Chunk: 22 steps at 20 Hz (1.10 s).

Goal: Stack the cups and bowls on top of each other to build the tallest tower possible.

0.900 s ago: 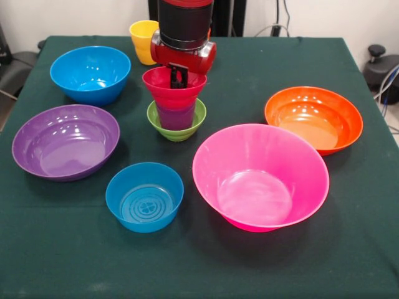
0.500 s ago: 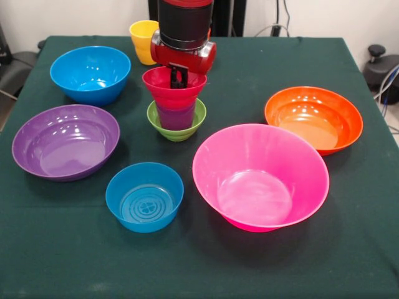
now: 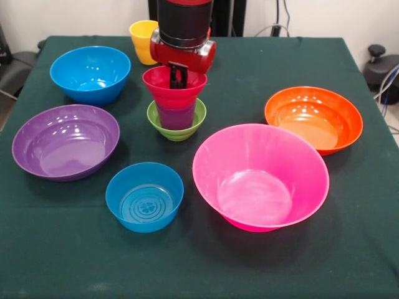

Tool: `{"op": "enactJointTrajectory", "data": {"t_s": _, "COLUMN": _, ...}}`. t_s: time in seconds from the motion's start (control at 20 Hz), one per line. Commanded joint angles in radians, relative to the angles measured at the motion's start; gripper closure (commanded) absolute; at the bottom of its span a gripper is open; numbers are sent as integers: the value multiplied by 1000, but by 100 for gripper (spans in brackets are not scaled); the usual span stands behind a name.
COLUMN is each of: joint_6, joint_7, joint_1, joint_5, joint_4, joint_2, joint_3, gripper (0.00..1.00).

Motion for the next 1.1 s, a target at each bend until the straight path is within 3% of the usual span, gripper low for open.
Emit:
{"op": "enactJointTrajectory", "data": {"t_s": 0.05, "joint_6": -18, "joint_7": 43, "joint_1": -7, "joint_5": 29, "joint_4": 24, "joint_2": -28, "joint_3": 66, "gripper": 100}}
{"op": "enactJointTrajectory", "data": {"t_s": 0.75, "joint_6": 54, "joint_7": 15, "joint_1": -40, "joint_5": 97, "joint_4": 130, "joint_2": -199, "joint_3": 103, "gripper": 100}}
{"op": "enactJointTrajectory", "data": {"t_s": 1.1, "joint_6": 68, "joint_7": 11, "joint_1": -29, "joint_5": 135, "joint_4": 143, "joint_2": -208, "joint_3": 102, "gripper": 100}}
